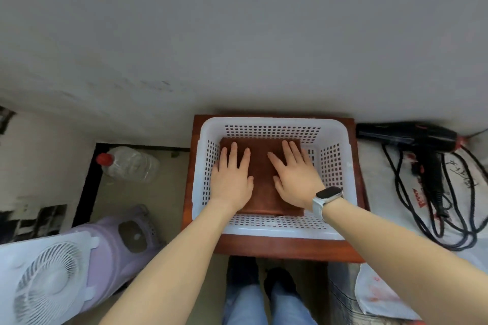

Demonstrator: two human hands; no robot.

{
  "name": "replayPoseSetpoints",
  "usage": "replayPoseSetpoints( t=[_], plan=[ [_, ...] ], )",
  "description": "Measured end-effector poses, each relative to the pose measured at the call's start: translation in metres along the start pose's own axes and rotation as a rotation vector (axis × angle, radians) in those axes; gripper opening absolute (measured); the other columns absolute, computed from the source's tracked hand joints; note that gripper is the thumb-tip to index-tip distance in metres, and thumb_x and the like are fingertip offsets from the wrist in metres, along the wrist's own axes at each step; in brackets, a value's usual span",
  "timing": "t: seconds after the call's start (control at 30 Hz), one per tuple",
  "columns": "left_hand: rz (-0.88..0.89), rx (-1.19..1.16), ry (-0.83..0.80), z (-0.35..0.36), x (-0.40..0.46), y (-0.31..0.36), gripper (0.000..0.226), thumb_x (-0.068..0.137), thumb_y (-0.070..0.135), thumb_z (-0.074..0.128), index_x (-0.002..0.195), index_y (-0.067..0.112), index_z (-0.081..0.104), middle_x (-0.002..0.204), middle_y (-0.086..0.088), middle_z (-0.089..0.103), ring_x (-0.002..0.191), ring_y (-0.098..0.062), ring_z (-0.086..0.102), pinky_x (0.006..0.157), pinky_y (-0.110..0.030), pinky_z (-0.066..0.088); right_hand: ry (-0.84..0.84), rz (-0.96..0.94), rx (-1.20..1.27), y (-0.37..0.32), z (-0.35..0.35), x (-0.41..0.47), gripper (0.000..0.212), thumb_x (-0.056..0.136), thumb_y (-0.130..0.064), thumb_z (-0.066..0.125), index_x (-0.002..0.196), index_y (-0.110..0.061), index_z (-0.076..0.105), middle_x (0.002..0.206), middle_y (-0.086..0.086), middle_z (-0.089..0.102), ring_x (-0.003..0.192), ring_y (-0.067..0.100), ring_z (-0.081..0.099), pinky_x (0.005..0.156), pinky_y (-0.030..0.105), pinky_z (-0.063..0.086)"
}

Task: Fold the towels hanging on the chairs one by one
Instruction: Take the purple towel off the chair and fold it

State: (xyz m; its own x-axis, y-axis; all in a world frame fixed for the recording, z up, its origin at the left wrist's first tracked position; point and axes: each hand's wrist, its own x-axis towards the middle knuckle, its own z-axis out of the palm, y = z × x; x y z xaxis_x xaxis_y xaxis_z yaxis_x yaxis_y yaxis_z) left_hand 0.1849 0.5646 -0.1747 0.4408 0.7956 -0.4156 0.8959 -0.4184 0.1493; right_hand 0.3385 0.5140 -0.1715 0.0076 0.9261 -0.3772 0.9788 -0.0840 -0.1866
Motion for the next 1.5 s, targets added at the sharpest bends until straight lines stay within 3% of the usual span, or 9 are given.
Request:
replayPoseSetpoints(
  t=[0.17, 0.33, 0.53, 0.73, 0.83, 1.0, 1.17, 1.27, 1.5],
  plan=[
    [-0.069, -0.233, 0.182, -0.049, -0.033, -0.014, 0.048, 0.094, 0.027, 0.043, 0.139, 0.014, 0.036, 0.141, -0.005, 0.044, 0.131, -0.022, 0.038, 0.108, -0.037, 0.030, 0.086, -0.076, 0.084, -0.025, -0.055, -0.009, 0.048, 0.092, -0.029, 0.038, 0.139, -0.019, 0.034, 0.143, 0.008, 0.040, 0.136, 0.028, 0.026, 0.115, 0.045, 0.017],
    [-0.328, -0.436, 0.384, -0.079, -0.123, -0.052, 0.042, 0.094, 0.027, 0.042, 0.134, 0.016, 0.042, 0.138, -0.002, 0.047, 0.127, -0.020, 0.041, 0.105, -0.036, 0.032, 0.061, -0.283, 0.248, -0.095, -0.098, -0.032, 0.037, 0.094, -0.024, 0.037, 0.127, -0.015, 0.051, 0.123, 0.008, 0.058, 0.115, 0.026, 0.051, 0.095, 0.038, 0.043],
    [-0.637, -0.571, 0.555, -0.067, -0.278, -0.105, 0.038, 0.093, 0.027, 0.047, 0.129, 0.015, 0.049, 0.131, -0.005, 0.052, 0.122, -0.024, 0.046, 0.102, -0.036, 0.036, -0.047, -0.552, 0.389, -0.223, -0.096, -0.102, 0.032, 0.093, -0.018, 0.038, 0.119, -0.013, 0.057, 0.123, 0.003, 0.061, 0.115, 0.022, 0.055, 0.097, 0.031, 0.042],
    [-1.028, -0.713, 0.751, 0.004, -0.491, -0.112, 0.047, 0.084, 0.037, 0.041, 0.121, 0.013, 0.056, 0.122, -0.007, 0.058, 0.114, -0.027, 0.054, 0.095, -0.033, 0.041, -0.242, -0.883, 0.218, -0.356, -0.025, -0.224, 0.022, 0.088, -0.014, 0.041, 0.096, -0.006, 0.059, 0.099, 0.013, 0.065, 0.094, 0.036, 0.058, 0.079, 0.041, 0.047],
    [-1.226, -0.742, 0.806, 0.062, -0.606, -0.094, 0.040, 0.090, 0.032, 0.045, 0.123, 0.011, 0.054, 0.125, -0.009, 0.057, 0.119, -0.027, 0.051, 0.099, -0.033, 0.038, -0.333, -1.065, 0.106, -0.413, 0.022, -0.316, 0.018, 0.089, -0.012, 0.042, 0.082, -0.007, 0.057, 0.081, 0.008, 0.060, 0.076, 0.030, 0.054, 0.069, 0.034, 0.042],
    [-1.595, -0.858, 0.900, 0.165, -0.800, -0.037, 0.042, 0.082, 0.035, 0.047, 0.114, 0.011, 0.060, 0.112, -0.012, 0.065, 0.108, -0.031, 0.058, 0.092, -0.039, 0.046, -0.526, -1.358, -0.052, -0.486, 0.105, -0.485, 0.027, 0.093, -0.019, 0.042, 0.109, -0.013, 0.062, 0.118, 0.006, 0.065, 0.107, 0.029, 0.059, 0.089, 0.033, 0.046],
    [-1.937, -0.846, 0.970, 0.226, -0.948, 0.018, 0.051, 0.075, 0.036, 0.039, 0.111, 0.008, 0.062, 0.111, -0.017, 0.063, 0.104, -0.033, 0.058, 0.090, -0.039, 0.047, -0.631, -1.591, -0.222, -0.553, 0.167, -0.630, 0.028, 0.093, -0.022, 0.038, 0.108, -0.017, 0.062, 0.117, 0.006, 0.065, 0.104, 0.029, 0.059, 0.090, 0.035, 0.046],
    [-2.047, -0.840, 0.997, 0.251, -1.011, 0.031, 0.046, 0.082, 0.036, 0.045, 0.116, 0.009, 0.060, 0.117, -0.013, 0.061, 0.111, -0.031, 0.056, 0.095, -0.037, 0.043, -0.696, -1.689, -0.281, -0.588, 0.192, -0.705, 0.029, 0.094, -0.017, 0.038, 0.111, -0.014, 0.061, 0.116, 0.006, 0.064, 0.106, 0.028, 0.058, 0.087, 0.029, 0.042],
    [-2.142, -0.788, 1.094, 0.305, -1.132, 0.000, 0.028, 0.091, 0.018, 0.049, 0.116, 0.010, 0.058, 0.120, -0.009, 0.059, 0.113, -0.025, 0.052, 0.095, -0.029, 0.036, -0.764, -1.840, -0.331, -0.693, 0.263, -0.818, 0.026, 0.092, -0.016, 0.038, 0.096, -0.009, 0.062, 0.093, 0.008, 0.071, 0.091, 0.025, 0.064, 0.084, 0.038, 0.049]
  ],
)
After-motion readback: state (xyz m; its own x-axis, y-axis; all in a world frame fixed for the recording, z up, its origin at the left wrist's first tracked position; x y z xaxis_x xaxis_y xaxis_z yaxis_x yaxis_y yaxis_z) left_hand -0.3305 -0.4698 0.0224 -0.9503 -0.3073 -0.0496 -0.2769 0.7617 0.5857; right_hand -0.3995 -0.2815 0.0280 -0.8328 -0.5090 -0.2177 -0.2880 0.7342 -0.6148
